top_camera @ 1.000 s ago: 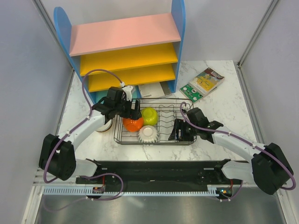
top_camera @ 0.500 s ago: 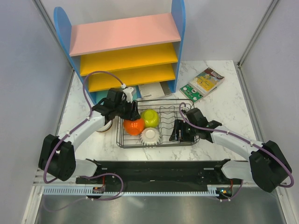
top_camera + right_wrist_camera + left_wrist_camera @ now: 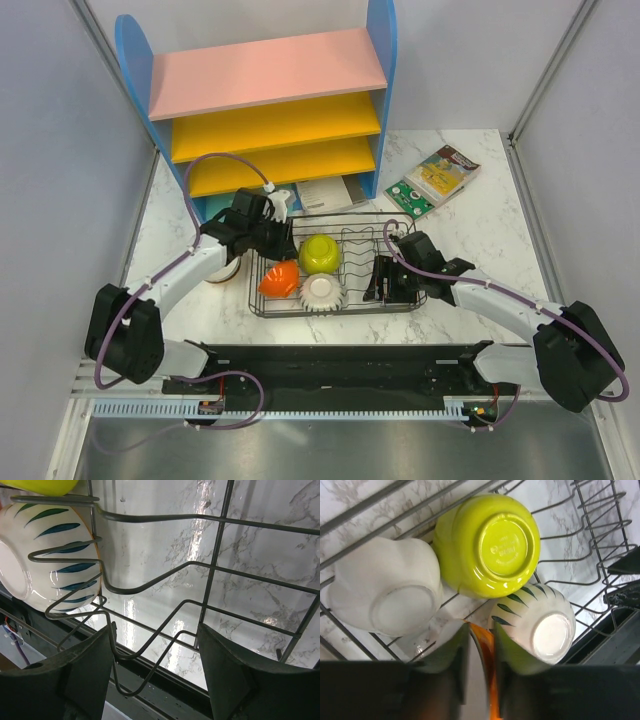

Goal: Unload the bowls from the dish rack

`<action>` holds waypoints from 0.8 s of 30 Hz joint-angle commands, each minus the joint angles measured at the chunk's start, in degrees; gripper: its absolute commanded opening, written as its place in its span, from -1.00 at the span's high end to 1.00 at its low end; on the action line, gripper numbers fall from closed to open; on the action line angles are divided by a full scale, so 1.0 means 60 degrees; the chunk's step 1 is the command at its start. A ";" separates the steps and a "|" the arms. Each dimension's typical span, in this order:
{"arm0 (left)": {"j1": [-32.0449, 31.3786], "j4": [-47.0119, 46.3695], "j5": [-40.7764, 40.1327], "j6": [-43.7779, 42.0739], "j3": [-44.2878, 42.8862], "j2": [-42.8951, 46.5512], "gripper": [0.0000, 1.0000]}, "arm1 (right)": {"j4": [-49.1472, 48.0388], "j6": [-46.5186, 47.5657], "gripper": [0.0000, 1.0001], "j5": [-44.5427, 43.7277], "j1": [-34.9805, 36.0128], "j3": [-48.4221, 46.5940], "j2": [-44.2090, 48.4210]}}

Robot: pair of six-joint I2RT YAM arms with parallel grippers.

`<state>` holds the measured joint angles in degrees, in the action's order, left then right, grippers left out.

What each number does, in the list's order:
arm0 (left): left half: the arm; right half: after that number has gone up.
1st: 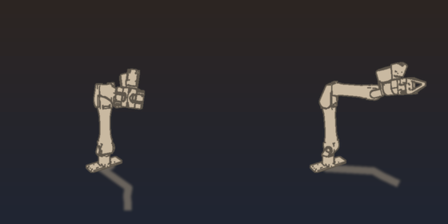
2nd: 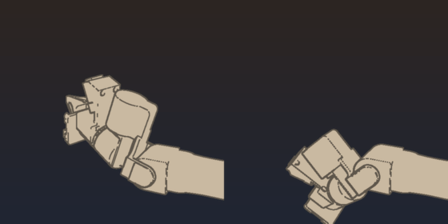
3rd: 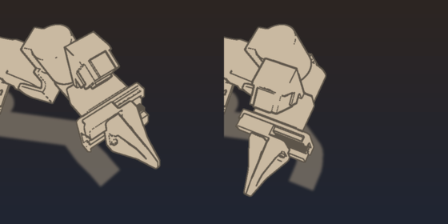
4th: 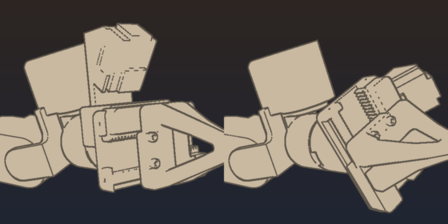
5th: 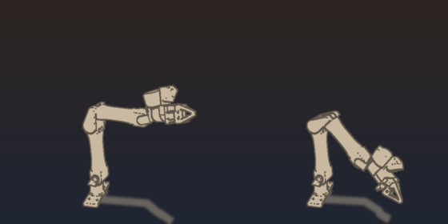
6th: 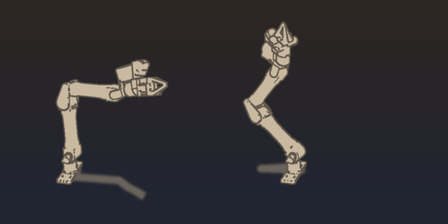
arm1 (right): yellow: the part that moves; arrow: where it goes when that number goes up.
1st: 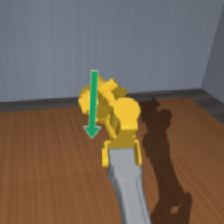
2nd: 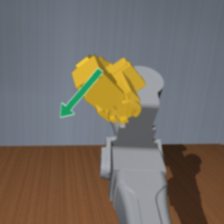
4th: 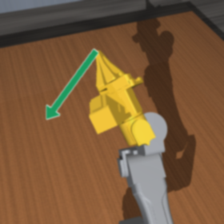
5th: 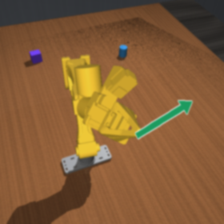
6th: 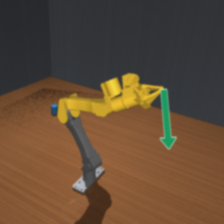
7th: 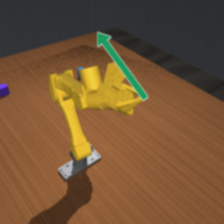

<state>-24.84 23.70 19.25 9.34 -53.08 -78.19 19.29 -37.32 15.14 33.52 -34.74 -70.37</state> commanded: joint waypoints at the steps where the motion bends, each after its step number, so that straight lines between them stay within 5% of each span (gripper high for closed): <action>1: -0.0020 0.1438 0.0295 -0.0210 -0.0557 -0.0225 0.06 | -0.0036 -0.0005 -0.47 -0.0179 -0.0020 -0.0113 0.0141; 3: -0.0020 0.1731 0.0031 -0.0224 -0.0660 -0.0181 -0.23 | -0.0036 -0.0020 -0.47 -0.0179 -0.0020 -0.0113 0.0127; 6: -0.0020 0.1718 -0.0306 -0.0239 -0.0558 0.0024 -0.42 | -0.0022 -0.0020 -0.47 -0.0208 -0.0034 -0.0113 0.0126; 24: -0.0020 0.2319 -0.1448 0.0243 -0.0894 0.1063 -0.46 | -0.0036 -0.0005 -0.47 -0.0208 -0.0020 -0.0084 0.0112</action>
<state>-24.88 36.18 13.41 9.37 -55.61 -75.85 19.29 -37.32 14.57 33.52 -34.74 -70.35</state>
